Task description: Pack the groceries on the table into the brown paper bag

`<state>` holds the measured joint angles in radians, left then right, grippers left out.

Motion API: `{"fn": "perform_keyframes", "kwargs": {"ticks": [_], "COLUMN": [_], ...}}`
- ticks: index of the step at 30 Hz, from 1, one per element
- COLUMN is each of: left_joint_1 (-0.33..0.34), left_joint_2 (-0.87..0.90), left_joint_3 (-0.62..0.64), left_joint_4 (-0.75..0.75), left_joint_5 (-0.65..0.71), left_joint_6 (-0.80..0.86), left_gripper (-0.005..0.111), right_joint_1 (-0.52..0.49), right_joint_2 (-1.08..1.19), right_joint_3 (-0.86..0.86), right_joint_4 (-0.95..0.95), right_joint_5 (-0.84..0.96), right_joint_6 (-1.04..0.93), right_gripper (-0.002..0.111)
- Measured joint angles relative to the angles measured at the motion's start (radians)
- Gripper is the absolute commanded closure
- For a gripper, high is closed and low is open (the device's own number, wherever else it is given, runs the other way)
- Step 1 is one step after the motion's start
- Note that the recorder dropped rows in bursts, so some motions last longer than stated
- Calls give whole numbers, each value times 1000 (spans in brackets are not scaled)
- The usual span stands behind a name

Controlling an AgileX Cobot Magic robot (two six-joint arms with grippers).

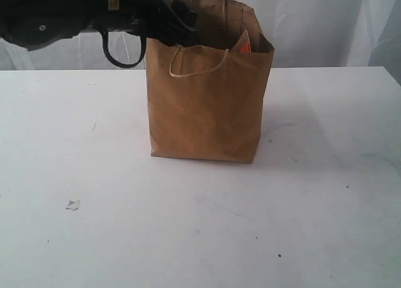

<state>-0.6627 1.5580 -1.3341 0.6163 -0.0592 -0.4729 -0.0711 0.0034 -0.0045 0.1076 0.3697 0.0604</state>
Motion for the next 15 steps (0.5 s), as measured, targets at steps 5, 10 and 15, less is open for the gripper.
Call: {"fn": "perform_keyframes", "kwargs": {"ticks": [5,10,15], "left_joint_1": [0,0,0], "left_joint_2": [-25,-37,-83], "left_joint_3": [0,0,0], "left_joint_4": [-2,-2,-2], "left_joint_5": [76,101,123], "left_joint_6": [-4,-11,-19], "left_gripper": [36,51,82], "right_joint_1": [0,0,0], "right_joint_2": [0,0,0], "right_joint_3": [0,0,0], "right_joint_4": [0,0,0], "right_joint_5": [0,0,0], "right_joint_6": [0,0,0], "right_gripper": [108,108,108]}}
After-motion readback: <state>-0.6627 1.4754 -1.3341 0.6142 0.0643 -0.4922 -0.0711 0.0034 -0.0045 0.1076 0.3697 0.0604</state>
